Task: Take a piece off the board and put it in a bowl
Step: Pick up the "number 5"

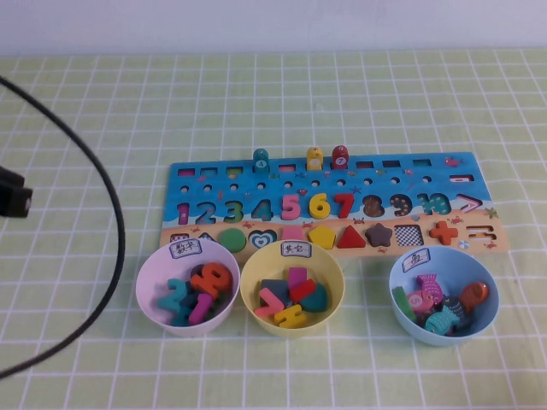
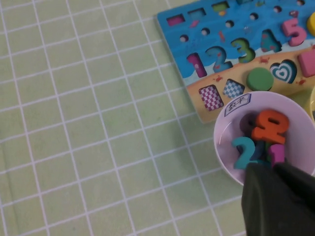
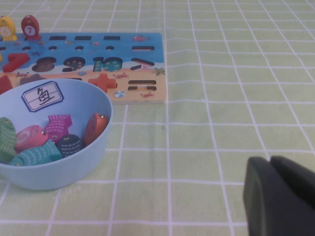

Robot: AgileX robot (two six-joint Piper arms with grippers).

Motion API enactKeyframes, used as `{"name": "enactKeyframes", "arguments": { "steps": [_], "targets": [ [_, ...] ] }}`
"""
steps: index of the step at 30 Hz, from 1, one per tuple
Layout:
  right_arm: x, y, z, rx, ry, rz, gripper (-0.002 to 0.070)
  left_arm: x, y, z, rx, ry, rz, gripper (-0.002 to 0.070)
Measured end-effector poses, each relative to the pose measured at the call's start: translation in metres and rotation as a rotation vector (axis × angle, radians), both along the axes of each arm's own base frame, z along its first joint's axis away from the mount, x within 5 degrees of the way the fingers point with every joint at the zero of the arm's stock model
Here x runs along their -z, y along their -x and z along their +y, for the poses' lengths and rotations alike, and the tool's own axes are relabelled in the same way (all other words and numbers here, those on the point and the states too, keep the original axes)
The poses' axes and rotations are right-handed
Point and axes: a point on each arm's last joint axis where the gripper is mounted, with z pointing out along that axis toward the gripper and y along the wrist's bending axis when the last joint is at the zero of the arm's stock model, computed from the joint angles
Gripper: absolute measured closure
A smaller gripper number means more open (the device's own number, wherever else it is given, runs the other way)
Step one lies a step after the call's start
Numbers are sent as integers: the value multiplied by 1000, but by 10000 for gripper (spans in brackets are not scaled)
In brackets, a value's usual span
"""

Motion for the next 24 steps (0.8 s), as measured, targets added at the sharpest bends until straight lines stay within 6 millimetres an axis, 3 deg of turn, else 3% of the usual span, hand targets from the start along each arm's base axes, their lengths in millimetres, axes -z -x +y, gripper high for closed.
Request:
{"name": "enactKeyframes", "arguments": {
  "steps": [5, 11, 18, 24],
  "targets": [
    [0, 0, 0, 0, 0, 0, 694, -1, -42, -13, 60, -82, 128, 679],
    [0, 0, 0, 0, 0, 0, 694, 12, -75, -53, 184, -223, 257, 679],
    [0, 0, 0, 0, 0, 0, 694, 28, -114, -104, 276, -328, 273, 679],
    [0, 0, 0, 0, 0, 0, 694, 38, -147, -131, 289, -327, 270, 679]
  ]
}}
